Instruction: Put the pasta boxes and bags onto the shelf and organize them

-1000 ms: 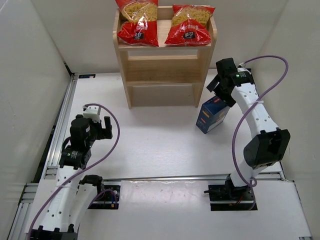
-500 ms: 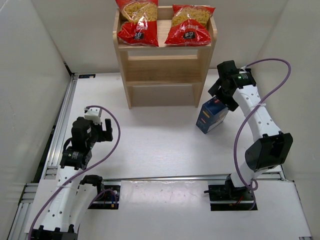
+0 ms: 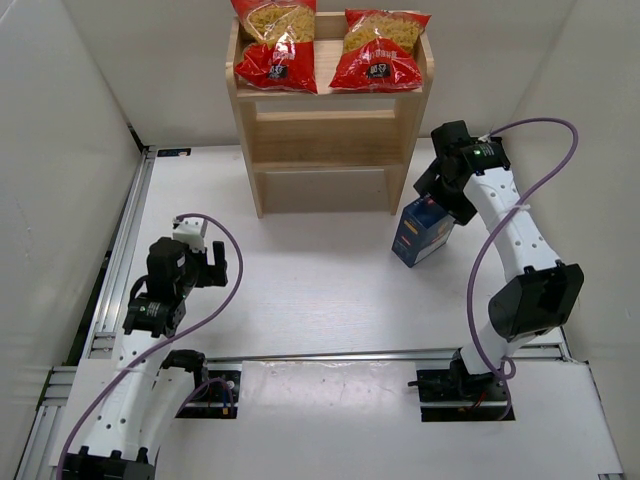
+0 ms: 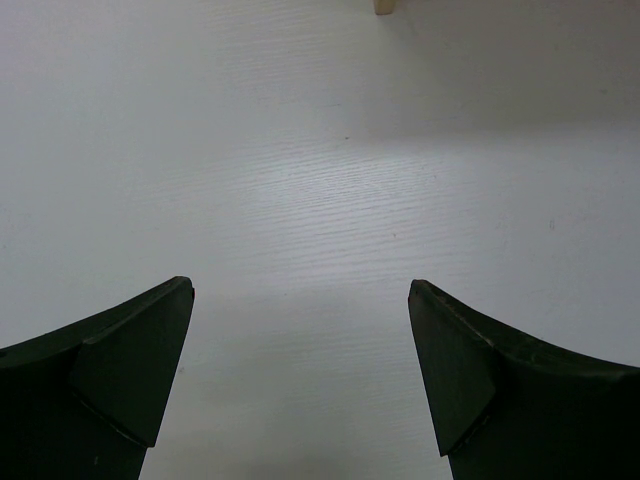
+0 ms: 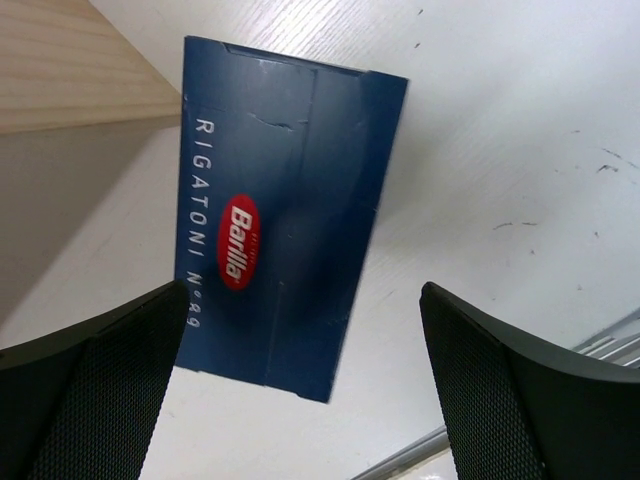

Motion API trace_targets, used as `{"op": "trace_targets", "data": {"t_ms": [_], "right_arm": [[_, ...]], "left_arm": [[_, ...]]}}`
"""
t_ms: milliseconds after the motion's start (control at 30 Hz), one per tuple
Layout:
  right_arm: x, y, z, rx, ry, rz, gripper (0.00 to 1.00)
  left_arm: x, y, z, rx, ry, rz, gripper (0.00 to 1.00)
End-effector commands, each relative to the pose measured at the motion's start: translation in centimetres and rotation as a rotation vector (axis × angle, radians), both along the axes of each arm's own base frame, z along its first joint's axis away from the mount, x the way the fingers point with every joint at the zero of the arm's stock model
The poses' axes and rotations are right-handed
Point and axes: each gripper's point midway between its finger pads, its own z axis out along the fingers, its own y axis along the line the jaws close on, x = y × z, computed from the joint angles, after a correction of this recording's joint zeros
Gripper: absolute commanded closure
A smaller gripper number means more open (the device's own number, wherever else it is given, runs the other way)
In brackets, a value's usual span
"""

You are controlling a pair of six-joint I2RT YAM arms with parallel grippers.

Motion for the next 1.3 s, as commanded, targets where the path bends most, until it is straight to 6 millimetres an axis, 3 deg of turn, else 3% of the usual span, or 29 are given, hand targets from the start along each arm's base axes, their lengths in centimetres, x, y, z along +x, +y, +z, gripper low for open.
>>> {"op": "trace_targets", "data": {"t_ms": [0,200,367,700,833,867,933,967,1167,1267], "right_arm": [[1.6,1.1,-1.0,0.032,-0.007,-0.027,0.0],[2.7,1.3,-0.5,0.011,-0.05,-0.066,0.0],[2.1,1.4,-3.2,0.009,0.018,-0.093,0.0],[1.5,1.6,-4.6,0.056,0.051,-0.16,0.0],[1.4,1.7,-6.0,0.05,0.087,-0.15,0.19],[1.3,1.9,-6.2,0.055,0.095,-0.133,0.4],[0.5,1.6,-6.5,0.044,0.109,-0.117,0.58],[0.2,1.7,-6.7,0.047,0.113,-0.1,0.62],[-2.2,2.3,-2.9,0.051,0.034,0.05,0.83],[-3.9,2.8,-0.7,0.066,-0.048,0.108,0.87]], "left_arm": [[-0.3,-0.1,-0.2,-0.014,-0.003,-0.003,0.0],[-0.7,0.0,-0.9,-0.013,0.007,-0.003,0.0],[-0.9,0.1,-0.8,-0.009,0.005,0.005,0.0],[-0.9,0.1,-1.0,-0.008,0.014,0.005,0.0],[-0.9,0.1,-1.0,-0.008,0.014,0.005,0.0],[-0.9,0.1,-1.0,-0.008,0.014,0.005,0.0],[-0.9,0.1,-0.8,-0.009,0.005,0.005,0.0],[-0.9,0.1,-0.8,-0.009,0.005,0.005,0.0],[-1.1,0.2,-0.8,-0.009,0.005,0.005,0.0],[-1.0,0.2,-0.4,-0.01,-0.004,0.005,0.0]]}}
